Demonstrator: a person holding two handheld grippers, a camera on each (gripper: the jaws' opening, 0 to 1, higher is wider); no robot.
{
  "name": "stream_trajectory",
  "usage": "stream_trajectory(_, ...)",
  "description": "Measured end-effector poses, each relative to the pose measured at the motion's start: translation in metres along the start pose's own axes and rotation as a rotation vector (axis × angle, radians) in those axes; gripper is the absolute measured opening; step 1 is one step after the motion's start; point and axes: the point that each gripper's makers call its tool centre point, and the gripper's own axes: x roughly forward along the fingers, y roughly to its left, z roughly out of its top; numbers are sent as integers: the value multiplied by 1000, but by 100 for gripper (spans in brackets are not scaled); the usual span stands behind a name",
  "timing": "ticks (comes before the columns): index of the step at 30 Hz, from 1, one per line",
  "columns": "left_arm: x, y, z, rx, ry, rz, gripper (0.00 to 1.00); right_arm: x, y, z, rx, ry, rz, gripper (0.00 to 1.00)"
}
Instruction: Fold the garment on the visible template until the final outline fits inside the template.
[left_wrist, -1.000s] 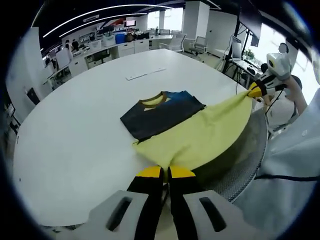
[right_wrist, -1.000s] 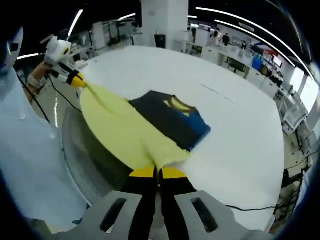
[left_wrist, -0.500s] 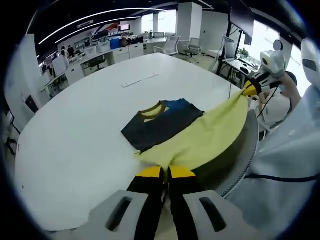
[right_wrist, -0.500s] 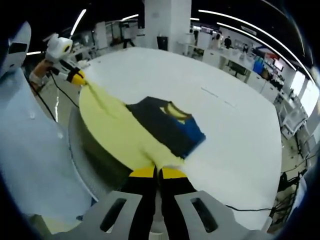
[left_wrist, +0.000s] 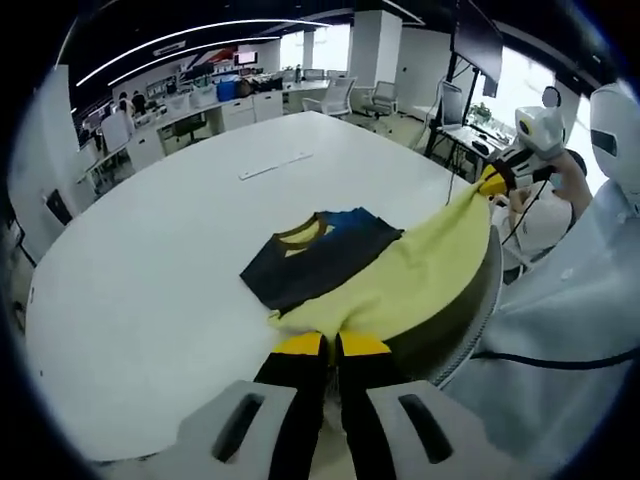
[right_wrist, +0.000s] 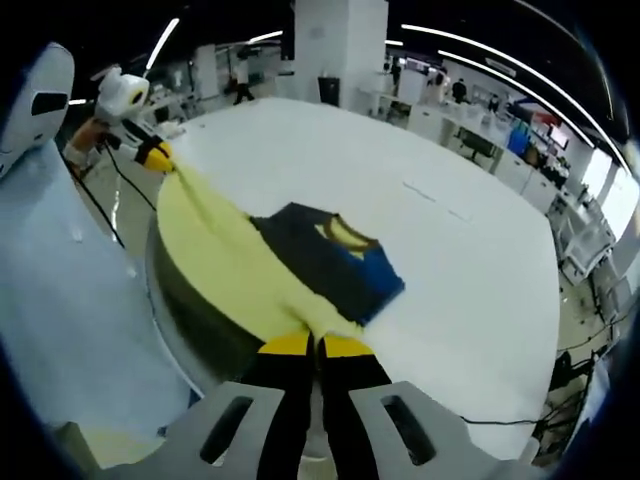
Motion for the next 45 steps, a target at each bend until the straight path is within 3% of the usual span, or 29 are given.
stream_trajectory(14,11,11,5,18,6,11,0,11,-14,2,-18,-5,-20,2)
stream_trajectory(40,56,58,13,29,45,32,0,55,-48,16,11,-14,0,2)
stream_trajectory(45,66,61,19,22,27,3,0,65,-55,13,20,-3,7,2)
